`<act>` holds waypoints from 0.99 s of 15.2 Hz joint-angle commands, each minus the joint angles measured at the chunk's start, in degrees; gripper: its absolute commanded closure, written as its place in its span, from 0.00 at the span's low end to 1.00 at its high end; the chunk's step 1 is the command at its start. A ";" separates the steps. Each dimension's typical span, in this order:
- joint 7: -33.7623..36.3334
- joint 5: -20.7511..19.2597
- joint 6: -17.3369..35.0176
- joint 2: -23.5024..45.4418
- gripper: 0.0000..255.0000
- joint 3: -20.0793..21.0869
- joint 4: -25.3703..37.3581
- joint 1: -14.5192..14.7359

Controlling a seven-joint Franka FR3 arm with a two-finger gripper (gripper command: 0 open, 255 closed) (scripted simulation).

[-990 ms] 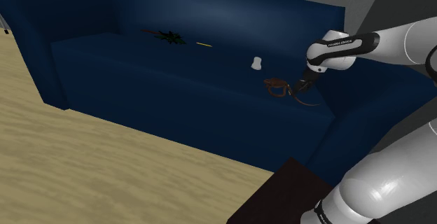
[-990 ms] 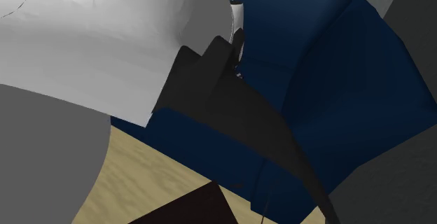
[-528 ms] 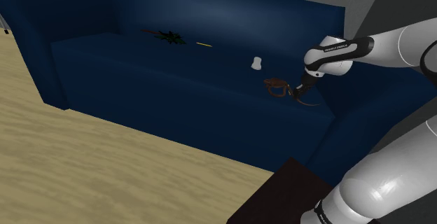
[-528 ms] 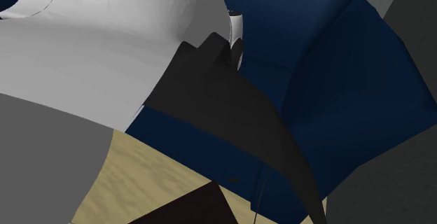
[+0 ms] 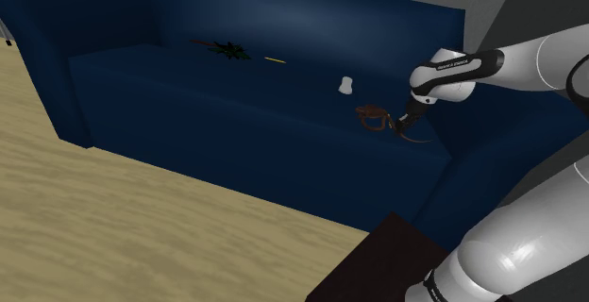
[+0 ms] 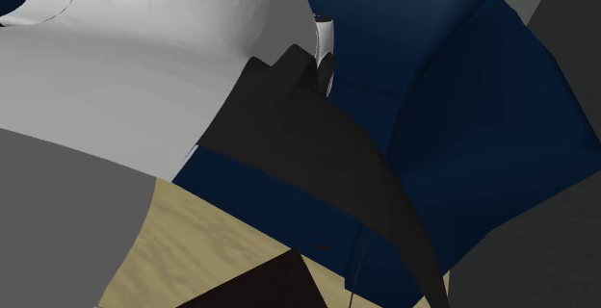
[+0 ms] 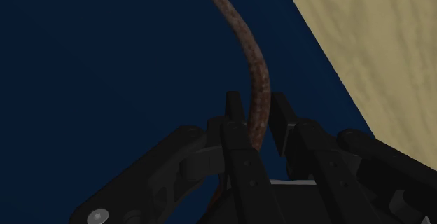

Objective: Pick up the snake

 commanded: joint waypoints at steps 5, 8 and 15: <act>0.84 -0.86 -3.98 -1.68 1.00 0.59 2.48 -0.13; 1.23 -1.22 -6.35 -2.49 1.00 0.92 4.12 -0.17; 1.89 -1.72 -11.82 -3.87 1.00 1.62 8.34 -0.15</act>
